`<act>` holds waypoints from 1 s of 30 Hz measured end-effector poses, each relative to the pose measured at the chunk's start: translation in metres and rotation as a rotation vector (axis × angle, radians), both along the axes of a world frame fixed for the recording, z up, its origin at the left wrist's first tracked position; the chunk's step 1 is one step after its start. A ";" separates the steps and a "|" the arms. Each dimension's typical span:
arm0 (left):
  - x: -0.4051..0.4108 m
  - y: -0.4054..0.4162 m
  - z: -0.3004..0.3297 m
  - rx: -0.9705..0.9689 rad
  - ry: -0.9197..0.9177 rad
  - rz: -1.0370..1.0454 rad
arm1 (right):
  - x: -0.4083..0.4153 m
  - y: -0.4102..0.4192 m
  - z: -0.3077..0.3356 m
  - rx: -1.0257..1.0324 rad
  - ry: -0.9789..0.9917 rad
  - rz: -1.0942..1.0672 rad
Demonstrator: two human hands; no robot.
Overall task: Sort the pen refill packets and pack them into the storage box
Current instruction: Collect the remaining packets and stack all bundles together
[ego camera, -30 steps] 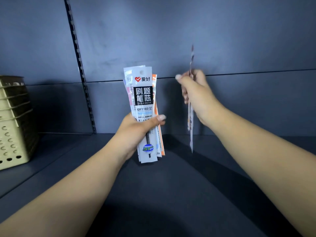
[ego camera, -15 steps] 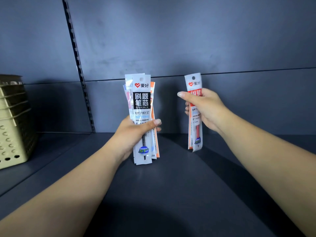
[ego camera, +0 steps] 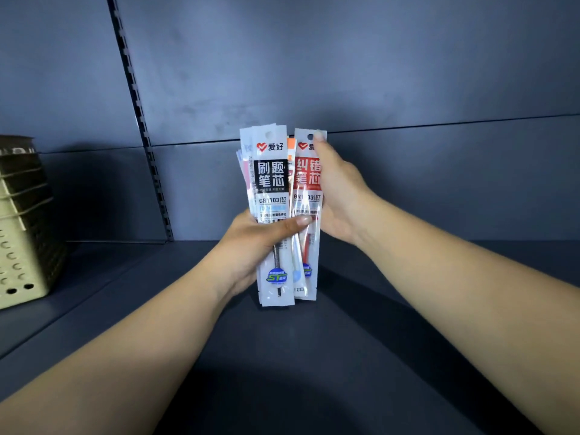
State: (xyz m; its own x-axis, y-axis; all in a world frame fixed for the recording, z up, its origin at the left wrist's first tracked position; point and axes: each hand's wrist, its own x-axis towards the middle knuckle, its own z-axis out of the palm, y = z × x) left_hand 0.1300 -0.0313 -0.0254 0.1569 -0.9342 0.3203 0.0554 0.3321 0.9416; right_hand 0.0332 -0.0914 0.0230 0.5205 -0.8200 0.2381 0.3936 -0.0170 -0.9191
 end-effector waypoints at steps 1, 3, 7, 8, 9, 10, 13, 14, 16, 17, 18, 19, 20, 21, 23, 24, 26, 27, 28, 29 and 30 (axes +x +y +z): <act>0.002 -0.001 -0.001 0.005 -0.001 -0.004 | -0.002 0.001 0.001 0.007 0.011 0.074; 0.004 -0.001 -0.001 -0.004 -0.008 -0.027 | -0.002 0.003 -0.002 -0.069 0.064 0.164; 0.000 -0.001 0.001 -0.077 -0.235 0.046 | 0.004 0.006 -0.009 -0.194 0.093 0.044; -0.002 0.000 0.003 -0.103 -0.296 0.082 | 0.004 0.006 -0.008 -0.238 0.097 0.029; -0.003 0.000 0.004 -0.126 -0.326 0.104 | 0.004 0.007 -0.008 -0.286 0.105 0.030; -0.005 0.001 0.005 -0.143 -0.336 0.113 | 0.004 0.008 -0.007 -0.332 0.116 0.046; -0.006 -0.001 0.004 -0.134 -0.351 0.144 | -0.001 0.008 -0.009 -0.398 0.182 0.114; -0.006 -0.001 0.002 -0.117 -0.345 0.154 | -0.001 0.006 -0.010 -0.393 0.191 0.135; -0.007 -0.003 -0.002 -0.090 -0.305 0.134 | -0.003 0.003 -0.011 -0.360 0.184 0.159; -0.007 -0.003 -0.003 -0.079 -0.277 0.113 | -0.004 0.003 -0.010 -0.361 0.184 0.158; -0.007 -0.003 -0.004 -0.068 -0.250 0.083 | -0.004 0.003 -0.008 -0.373 0.192 0.157; -0.006 -0.003 -0.005 -0.055 -0.221 0.040 | -0.004 0.005 -0.005 -0.383 0.199 0.162; -0.007 -0.002 -0.005 -0.043 -0.191 -0.013 | -0.004 0.006 -0.004 -0.380 0.188 0.176; -0.007 -0.002 -0.006 -0.036 -0.164 -0.062 | -0.003 0.007 -0.003 -0.360 0.163 0.195; -0.010 -0.002 -0.004 -0.038 -0.139 -0.114 | -0.003 0.010 -0.002 -0.319 0.112 0.213; -0.011 -0.002 -0.002 -0.042 -0.140 -0.116 | -0.003 0.011 -0.001 -0.319 0.095 0.211; -0.013 -0.001 0.003 -0.055 -0.145 -0.117 | -0.007 0.013 0.004 -0.349 0.084 0.222; -0.012 0.000 0.004 -0.061 -0.135 -0.124 | -0.009 0.014 0.008 -0.365 0.091 0.238; -0.011 0.001 0.004 -0.057 -0.121 -0.146 | -0.012 0.016 0.011 -0.382 0.105 0.257; -0.010 0.003 0.004 -0.042 -0.118 -0.184 | -0.014 0.017 0.012 -0.395 0.121 0.275; -0.008 0.005 0.002 -0.019 -0.140 -0.231 | -0.015 0.017 0.011 -0.404 0.141 0.286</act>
